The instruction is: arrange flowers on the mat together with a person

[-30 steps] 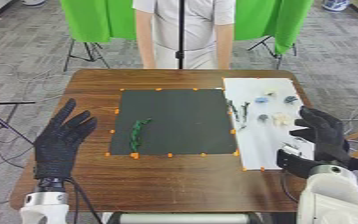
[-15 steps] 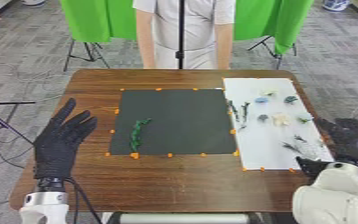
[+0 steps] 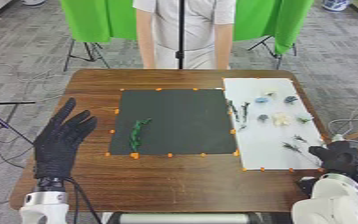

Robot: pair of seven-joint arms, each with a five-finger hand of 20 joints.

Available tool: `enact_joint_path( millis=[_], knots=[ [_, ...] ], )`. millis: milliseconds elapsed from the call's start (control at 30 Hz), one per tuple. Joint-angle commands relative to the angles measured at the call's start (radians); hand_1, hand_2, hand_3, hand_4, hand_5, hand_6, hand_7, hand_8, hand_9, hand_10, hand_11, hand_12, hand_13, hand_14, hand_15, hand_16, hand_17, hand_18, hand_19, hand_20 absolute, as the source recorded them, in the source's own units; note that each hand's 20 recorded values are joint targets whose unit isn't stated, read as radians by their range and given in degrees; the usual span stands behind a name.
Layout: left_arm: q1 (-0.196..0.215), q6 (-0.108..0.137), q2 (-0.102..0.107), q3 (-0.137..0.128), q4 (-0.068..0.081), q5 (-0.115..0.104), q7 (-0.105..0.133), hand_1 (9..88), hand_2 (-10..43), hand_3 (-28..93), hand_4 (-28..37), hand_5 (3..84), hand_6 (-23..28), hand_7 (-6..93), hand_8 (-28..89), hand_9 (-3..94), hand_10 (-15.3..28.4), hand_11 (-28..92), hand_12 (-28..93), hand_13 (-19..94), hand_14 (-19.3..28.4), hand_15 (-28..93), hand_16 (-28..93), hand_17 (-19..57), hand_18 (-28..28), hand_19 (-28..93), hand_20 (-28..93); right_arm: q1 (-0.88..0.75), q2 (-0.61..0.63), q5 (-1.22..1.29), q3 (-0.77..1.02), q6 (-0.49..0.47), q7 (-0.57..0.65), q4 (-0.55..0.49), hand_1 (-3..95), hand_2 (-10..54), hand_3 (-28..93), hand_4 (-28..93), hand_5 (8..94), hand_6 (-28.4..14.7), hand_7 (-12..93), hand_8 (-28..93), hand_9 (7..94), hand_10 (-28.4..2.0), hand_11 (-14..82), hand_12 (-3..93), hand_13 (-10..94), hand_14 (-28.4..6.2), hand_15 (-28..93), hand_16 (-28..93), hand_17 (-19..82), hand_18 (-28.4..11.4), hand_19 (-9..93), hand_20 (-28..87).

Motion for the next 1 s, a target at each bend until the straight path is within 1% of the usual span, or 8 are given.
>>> enact_joint_path(
  millis=[33, 267, 333, 367, 433, 567, 833, 1000],
  knots=[
    [0.003, 0.007, 0.009, 0.008, 0.004, -0.008, 0.004, 22.1, 8.2, 75, -27.6, 34.1, 7.6, 11.6, -9, 36.5, 18.9, 25, 11, 29, 23.6, 41, -7, 0.0, 28.3, 73, -19, 0.032, 0.009, -0.034, -0.036, -0.104, 0.011, 0.036, 30.6, -2.3, 77, -24, 50.1, -4.1, 17, -14, 53.6, -17.5, 20.2, 14.4, 52, -15.2, 55, 8, 13, -20.5, 62, 17],
    [-0.002, 0.01, 0.02, 0.012, 0.006, -0.014, 0.011, 22.2, 8.3, 75, -27.7, 34.1, 7.6, 11.5, -9, 36.5, 18.8, 25, 10, 29, 23.6, 41, -7, 0.1, 28.2, 73, -19, 0.093, 0.032, -0.107, -0.097, -0.23, 0.039, 0.085, 33.7, -3.9, 76, -25, 54.4, -2.4, 18, -14, 57.9, -16.4, 20.4, 14.6, 55, -14.2, 53, 9, 13, -20.0, 62, 17],
    [-0.007, 0.006, 0.014, 0.009, 0.008, -0.011, 0.005, 22.1, 8.2, 75, -27.6, 34.1, 7.6, 11.6, -9, 36.5, 18.9, 25, 10, 29, 23.6, 41, -7, 0.1, 28.2, 73, -19, 0.103, 0.042, -0.151, -0.117, -0.243, 0.061, 0.095, 36.9, -4.7, 74, -25, 60.0, -1.3, 18, -15, 62.5, -15.4, 21.0, 14.5, 59, -13.0, 52, 10, 15, -19.5, 62, 17],
    [0.0, 0.012, 0.021, 0.012, 0.005, -0.015, 0.015, 22.2, 8.3, 75, -27.7, 34.1, 7.6, 11.6, -9, 36.5, 18.9, 25, 10, 29, 23.6, 41, -7, 0.1, 28.2, 73, -19, 0.109, 0.045, -0.162, -0.126, -0.24, 0.067, 0.101, 39.1, -5.1, 72, -25, 64.0, -0.7, 19, -15, 67.0, -14.4, 21.0, 15.0, 61, -11.8, 51, 11, 16, -19.1, 63, 17],
    [-0.003, 0.009, 0.015, 0.007, 0.005, -0.012, 0.005, 22.2, 8.3, 75, -27.6, 34.1, 7.6, 11.6, -9, 36.5, 18.9, 25, 10, 29, 23.5, 41, -7, 0.0, 28.2, 73, -19, 0.12, 0.045, -0.158, -0.132, -0.244, 0.086, 0.103, 41.9, -6.2, 70, -27, 68.9, -0.7, 20, -10, 71.2, -13.6, 21.7, 15.6, 64, -11.0, 51, 12, 18, -18.8, 64, 17],
    [0.001, 0.012, 0.015, 0.006, 0.004, -0.014, 0.006, 22.2, 8.2, 75, -27.6, 34.1, 7.7, 11.5, -9, 36.5, 18.9, 25, 10, 29, 23.6, 41, -7, 0.0, 28.2, 73, -19, 0.135, 0.056, -0.158, -0.144, -0.26, 0.093, 0.122, 50.5, -7.9, 63, -27, 78.2, 0.1, 23, -5, 79.0, -12.0, 23.9, 17.2, 70, -9.1, 53, 14, 21, -17.9, 68, 16],
    [-0.001, 0.011, 0.013, 0.005, 0.003, -0.014, 0.005, 22.2, 8.1, 75, -27.5, 34.1, 7.6, 11.6, -9, 36.5, 18.9, 25, 10, 29, 23.6, 41, -7, -0.1, 28.1, 73, -19, 0.164, 0.071, -0.155, -0.163, -0.244, 0.091, 0.142, 55.5, -9.2, 59, -28, 83.5, 2.6, 27, -2, 86.0, -10.2, 29.5, 22.2, 75, -7.2, 60, 19, 25, -17.4, 74, 15],
    [-0.003, 0.015, 0.015, 0.007, 0.003, -0.014, 0.007, 22.2, 8.1, 75, -27.5, 34.1, 7.6, 11.6, -9, 36.5, 18.9, 25, 10, 29, 23.6, 41, -7, -0.1, 28.2, 73, -19, 0.167, 0.085, -0.227, -0.185, -0.159, 0.093, 0.16, 55.8, -9.3, 60, -28, 83.5, 2.5, 28, -1, 86.5, -9.7, 30.7, 23.4, 75, -7.0, 62, 19, 25, -17.3, 74, 15]
  ],
)
